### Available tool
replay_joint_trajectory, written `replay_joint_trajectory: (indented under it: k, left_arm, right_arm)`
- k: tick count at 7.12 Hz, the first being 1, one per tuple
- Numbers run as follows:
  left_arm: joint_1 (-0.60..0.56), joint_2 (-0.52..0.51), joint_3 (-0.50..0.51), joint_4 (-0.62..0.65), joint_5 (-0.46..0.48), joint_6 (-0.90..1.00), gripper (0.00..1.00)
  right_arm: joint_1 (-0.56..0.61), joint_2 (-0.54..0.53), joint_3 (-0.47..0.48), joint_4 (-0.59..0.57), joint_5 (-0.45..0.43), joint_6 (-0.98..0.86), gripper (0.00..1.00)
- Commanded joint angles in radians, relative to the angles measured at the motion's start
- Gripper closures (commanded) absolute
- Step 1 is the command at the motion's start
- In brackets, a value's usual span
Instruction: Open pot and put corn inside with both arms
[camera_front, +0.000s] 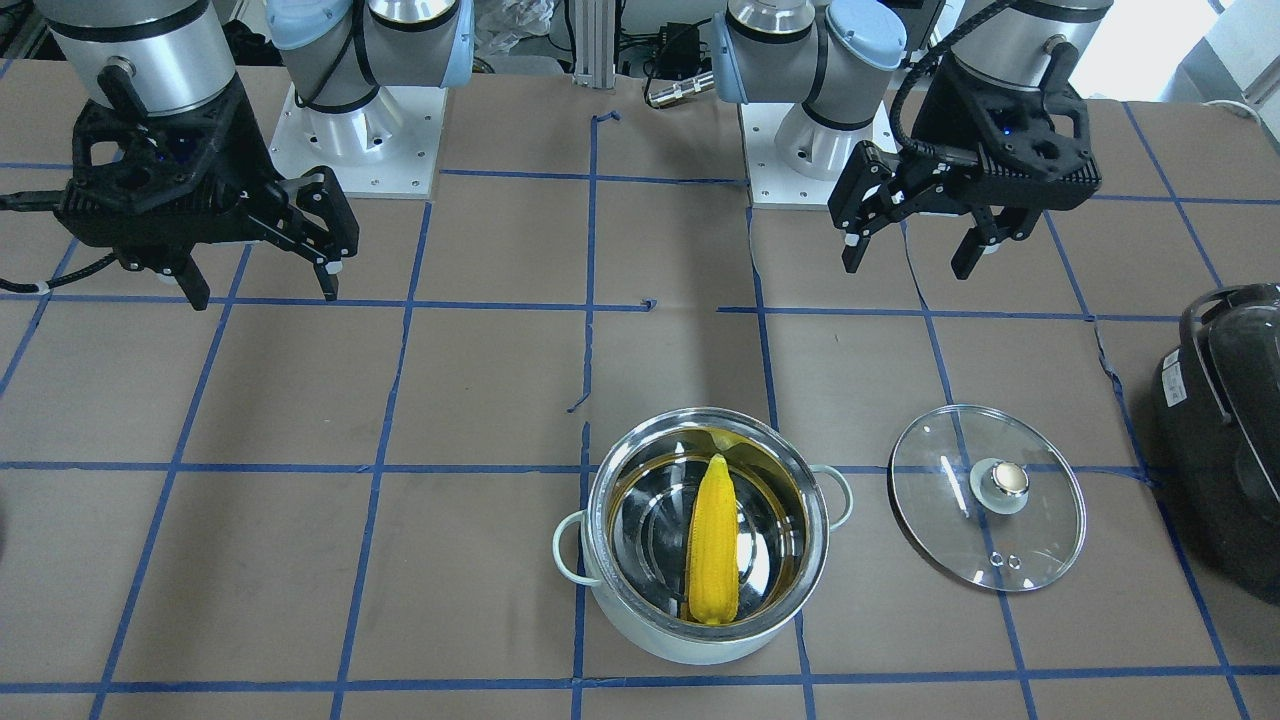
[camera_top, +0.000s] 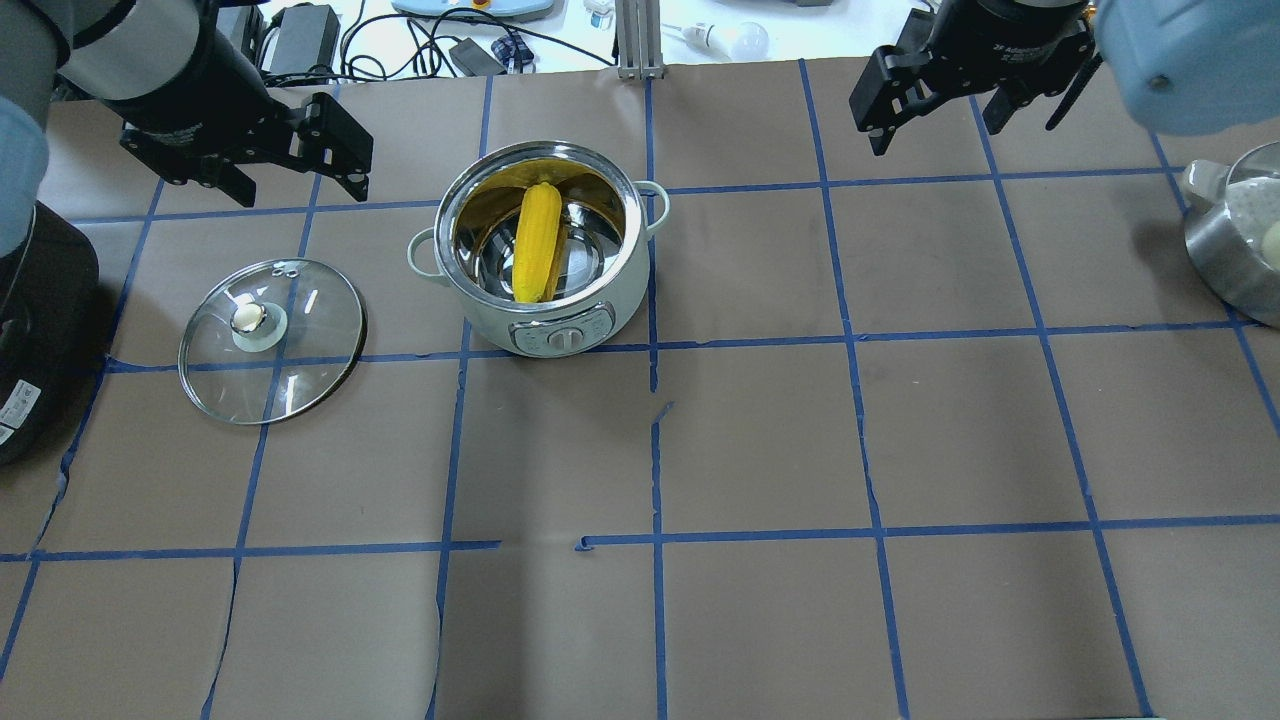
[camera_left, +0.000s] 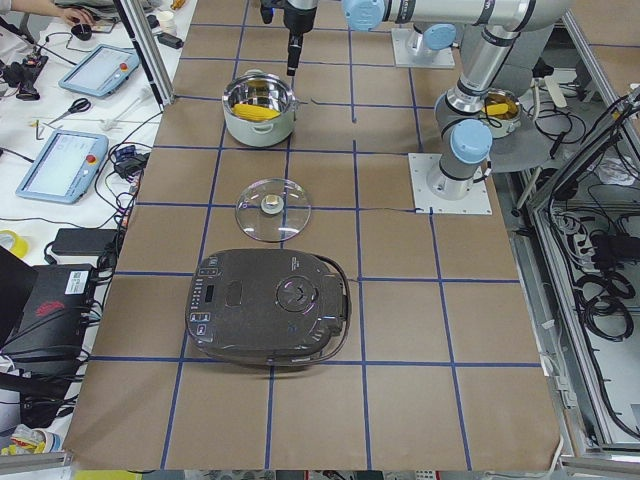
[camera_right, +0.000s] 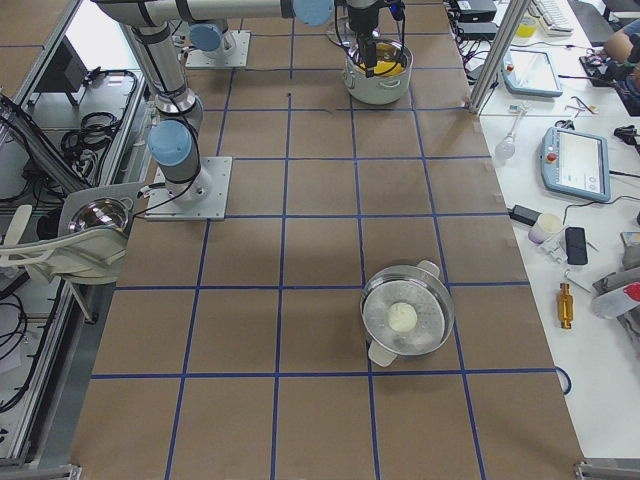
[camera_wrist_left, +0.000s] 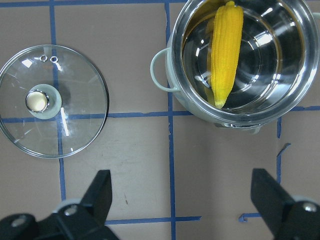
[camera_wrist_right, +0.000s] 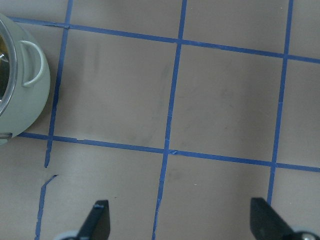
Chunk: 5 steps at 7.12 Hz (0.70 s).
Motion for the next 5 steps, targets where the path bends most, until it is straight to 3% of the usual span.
replay_joint_trajectory:
  k: [1,5]
  left_arm:
    - [0.0,0.0,0.001,0.0,0.004,0.002,0.0]
    - [0.005,-0.001,-0.001,0.0,0.007,0.008,0.0]
  right_arm:
    - [0.006,0.001,0.0,0.001,0.002,0.1,0.0]
    - [0.008,0.007,0.001,-0.004,0.007,0.108,0.0]
